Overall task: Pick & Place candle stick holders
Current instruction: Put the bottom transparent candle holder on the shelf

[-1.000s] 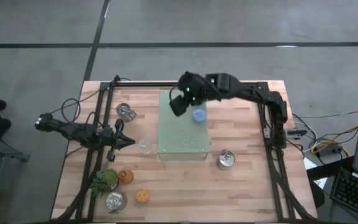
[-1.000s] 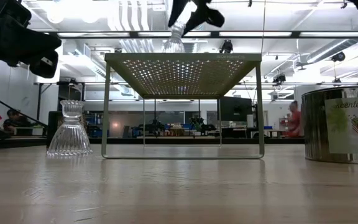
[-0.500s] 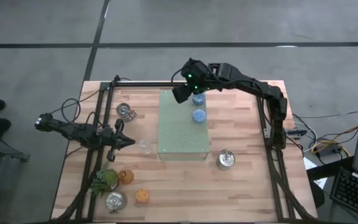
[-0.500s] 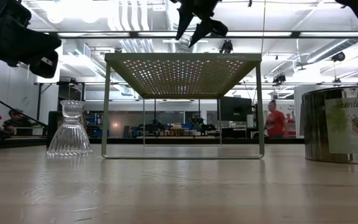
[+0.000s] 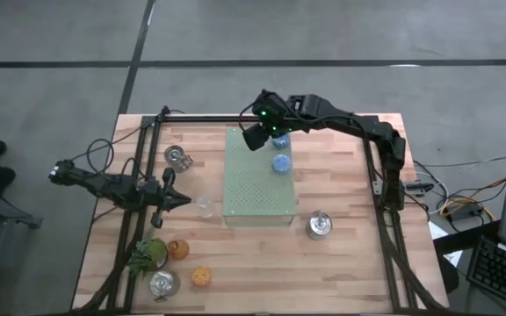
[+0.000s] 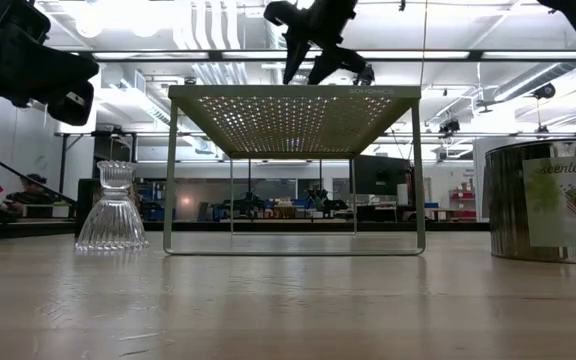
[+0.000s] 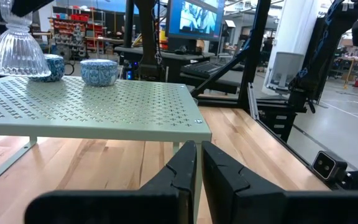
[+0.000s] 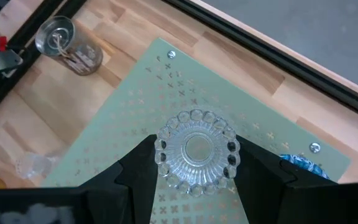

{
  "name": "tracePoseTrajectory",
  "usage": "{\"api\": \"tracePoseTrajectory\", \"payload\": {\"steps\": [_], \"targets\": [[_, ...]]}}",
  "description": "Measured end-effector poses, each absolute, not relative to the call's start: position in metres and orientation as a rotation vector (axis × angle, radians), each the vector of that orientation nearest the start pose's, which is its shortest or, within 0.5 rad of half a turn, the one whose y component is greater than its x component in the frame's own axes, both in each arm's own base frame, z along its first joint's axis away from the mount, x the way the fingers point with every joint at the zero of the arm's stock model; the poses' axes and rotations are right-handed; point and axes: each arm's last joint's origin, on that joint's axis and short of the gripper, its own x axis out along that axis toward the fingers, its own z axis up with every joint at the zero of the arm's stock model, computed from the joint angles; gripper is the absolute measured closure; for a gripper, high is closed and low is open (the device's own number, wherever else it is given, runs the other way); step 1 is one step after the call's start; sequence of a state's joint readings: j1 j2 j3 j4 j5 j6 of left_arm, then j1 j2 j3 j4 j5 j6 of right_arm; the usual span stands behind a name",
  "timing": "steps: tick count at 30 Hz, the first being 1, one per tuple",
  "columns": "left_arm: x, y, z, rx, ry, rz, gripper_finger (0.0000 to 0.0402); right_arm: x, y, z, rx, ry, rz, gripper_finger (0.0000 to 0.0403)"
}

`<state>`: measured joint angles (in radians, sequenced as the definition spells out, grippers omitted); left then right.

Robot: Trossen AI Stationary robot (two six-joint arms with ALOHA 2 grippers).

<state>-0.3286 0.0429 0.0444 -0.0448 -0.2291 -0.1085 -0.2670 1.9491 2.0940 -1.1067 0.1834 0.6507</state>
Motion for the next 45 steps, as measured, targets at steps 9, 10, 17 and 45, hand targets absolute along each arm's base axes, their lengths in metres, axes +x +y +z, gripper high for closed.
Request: {"api": "tracePoseTrajectory", "payload": {"steps": [9,10,17,45], "targets": [[0.094,-0.025,0.171,-0.097,0.047,-0.096,0.0374,0.393,-0.118,0.357,0.628,0.791,-0.722,0.0229],[0.094,-0.025,0.171,-0.097,0.047,-0.097,0.0374,0.393,-0.119,0.356,0.628,0.792,-0.724,0.0229],[0.094,-0.025,0.171,-0.097,0.047,-0.097,0.0374,0.393,-0.12,0.353,0.619,0.794,-0.743,0.0229],[0.094,-0.025,0.171,-0.097,0.047,-0.097,0.0374,0.398,-0.122,0.343,0.597,0.77,-0.731,0.0229]]}}
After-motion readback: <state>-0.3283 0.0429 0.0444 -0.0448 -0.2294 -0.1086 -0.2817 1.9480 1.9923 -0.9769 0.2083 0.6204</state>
